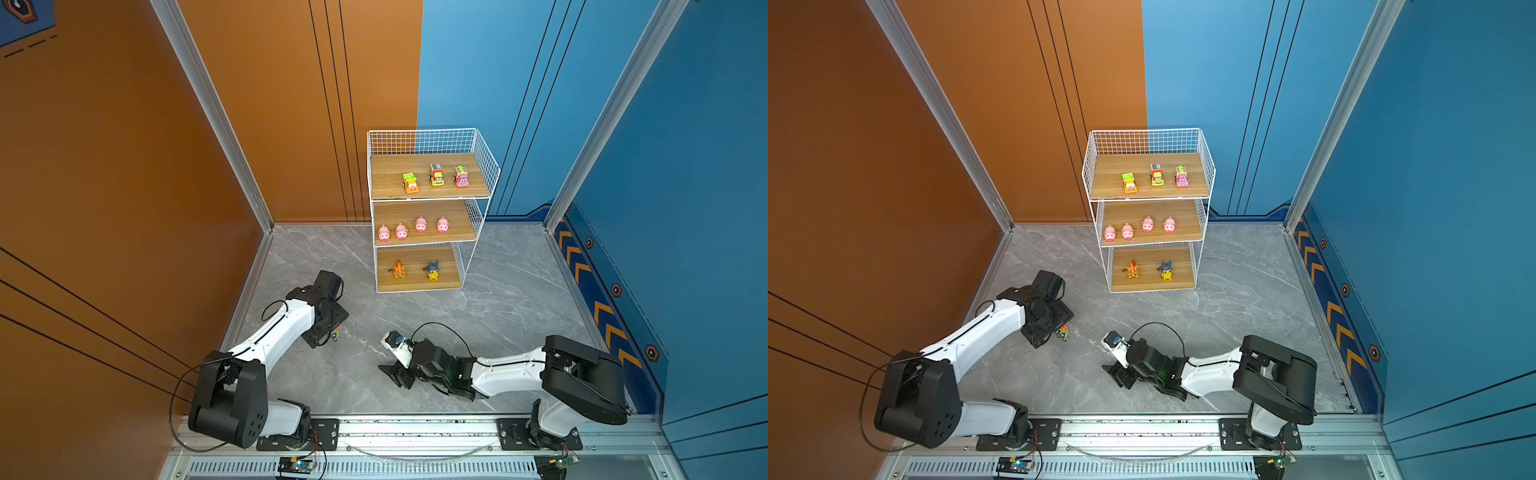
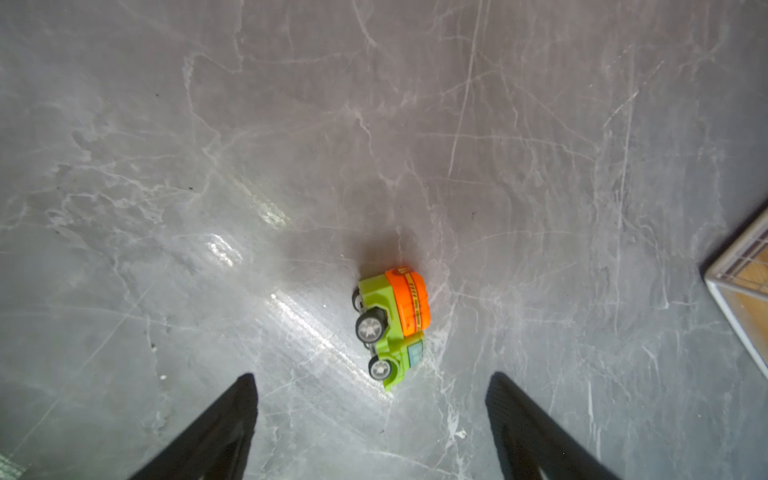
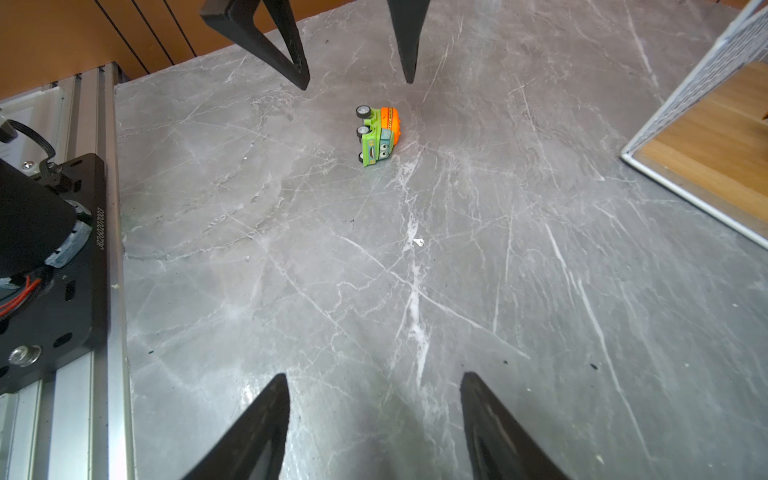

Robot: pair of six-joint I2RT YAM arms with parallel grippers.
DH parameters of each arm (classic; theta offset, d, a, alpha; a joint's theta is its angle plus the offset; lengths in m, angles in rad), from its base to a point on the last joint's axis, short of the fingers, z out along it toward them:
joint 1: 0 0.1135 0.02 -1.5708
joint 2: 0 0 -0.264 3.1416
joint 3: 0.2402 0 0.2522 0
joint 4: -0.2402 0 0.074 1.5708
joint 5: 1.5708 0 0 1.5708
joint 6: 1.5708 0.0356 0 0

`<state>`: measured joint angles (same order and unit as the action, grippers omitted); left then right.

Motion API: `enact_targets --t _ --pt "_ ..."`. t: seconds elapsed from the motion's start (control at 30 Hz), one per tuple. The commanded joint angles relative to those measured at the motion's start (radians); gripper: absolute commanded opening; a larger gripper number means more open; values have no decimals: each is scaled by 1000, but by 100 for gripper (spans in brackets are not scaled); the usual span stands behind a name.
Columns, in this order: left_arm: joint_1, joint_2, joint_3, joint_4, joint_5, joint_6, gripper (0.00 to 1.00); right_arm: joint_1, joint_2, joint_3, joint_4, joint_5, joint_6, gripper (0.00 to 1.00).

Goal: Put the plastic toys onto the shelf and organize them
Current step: 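Close the left gripper on the small green and orange car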

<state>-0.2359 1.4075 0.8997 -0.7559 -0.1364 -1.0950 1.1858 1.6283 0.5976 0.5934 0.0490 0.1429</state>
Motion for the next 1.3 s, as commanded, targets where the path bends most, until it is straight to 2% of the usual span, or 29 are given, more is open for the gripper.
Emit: enact_targets --t 0.0,0.03,0.3,0.63,0.9,1.17,1.27 --pt "30 53 21 12 22 -38 87 10 19 -11 67 10 -29 65" --pt "41 69 21 19 32 -38 83 11 21 -14 79 10 -32 65" --pt "80 184 31 107 98 -31 74 23 44 -28 175 28 -65 65" --pt "77 262 30 153 126 -35 64 20 80 -21 192 20 -71 65" --pt "73 240 1 174 142 -12 47 11 90 -24 196 19 -67 65" --pt "68 140 -84 276 213 16 37 4 91 -2 184 3 -28 65" --pt "64 113 -96 290 221 39 37 3 97 14 182 -13 -5 65"
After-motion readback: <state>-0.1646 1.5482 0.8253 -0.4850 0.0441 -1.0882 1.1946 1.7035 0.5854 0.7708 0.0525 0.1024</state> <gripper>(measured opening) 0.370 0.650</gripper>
